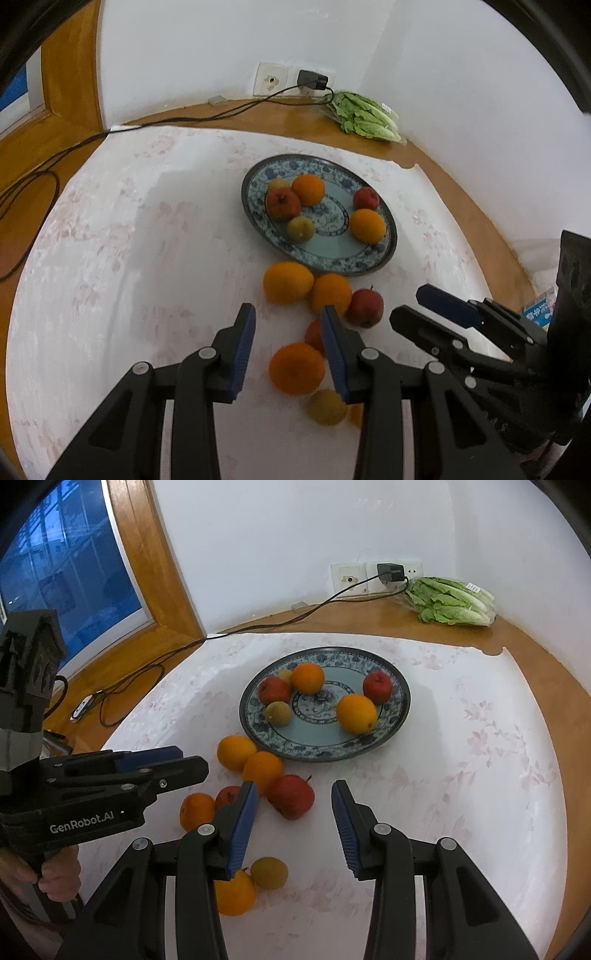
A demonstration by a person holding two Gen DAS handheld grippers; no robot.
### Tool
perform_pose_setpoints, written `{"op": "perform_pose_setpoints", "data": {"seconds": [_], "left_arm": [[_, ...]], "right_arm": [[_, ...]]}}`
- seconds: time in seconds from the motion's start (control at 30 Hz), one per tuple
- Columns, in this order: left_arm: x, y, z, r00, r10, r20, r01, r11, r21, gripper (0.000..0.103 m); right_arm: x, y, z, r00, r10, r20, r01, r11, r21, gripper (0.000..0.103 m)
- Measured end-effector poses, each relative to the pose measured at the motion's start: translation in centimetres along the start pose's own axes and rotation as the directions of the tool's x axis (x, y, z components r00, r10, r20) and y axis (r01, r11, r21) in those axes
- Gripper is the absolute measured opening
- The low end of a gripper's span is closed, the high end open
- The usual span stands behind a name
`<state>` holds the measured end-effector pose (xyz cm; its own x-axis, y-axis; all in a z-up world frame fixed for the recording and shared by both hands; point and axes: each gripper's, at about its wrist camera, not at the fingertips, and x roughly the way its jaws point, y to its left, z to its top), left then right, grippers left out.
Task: Organize fruits
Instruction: 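Withdraw both open tools from the plate toward the fruit pile, then grasp an orange from the pile with the left tool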
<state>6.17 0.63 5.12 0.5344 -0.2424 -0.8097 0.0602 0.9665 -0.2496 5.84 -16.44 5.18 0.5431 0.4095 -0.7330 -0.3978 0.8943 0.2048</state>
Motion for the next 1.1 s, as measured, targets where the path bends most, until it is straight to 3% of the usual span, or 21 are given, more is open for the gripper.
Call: {"op": "perform_pose_setpoints", "data": {"seconds": [0.5,1.1], "left_arm": [[-0.4,-0.5,-2.4,0.998,-0.026,-0.049,0.027,1.0,0.013,0.038],[1.1,-0.4,-2.9,0.997,-0.006,-0.073,0.007,1.0,0.015,0.037]], "right_arm": [[-0.6,-0.1,-0.9,1.0,0.001,-0.005,-0.001,1.0,0.011,0.043],[-0.1,-0.7,-1.4,1.0,0.02,-0.017,-0.019,0.999,0.03,0.043]]}}
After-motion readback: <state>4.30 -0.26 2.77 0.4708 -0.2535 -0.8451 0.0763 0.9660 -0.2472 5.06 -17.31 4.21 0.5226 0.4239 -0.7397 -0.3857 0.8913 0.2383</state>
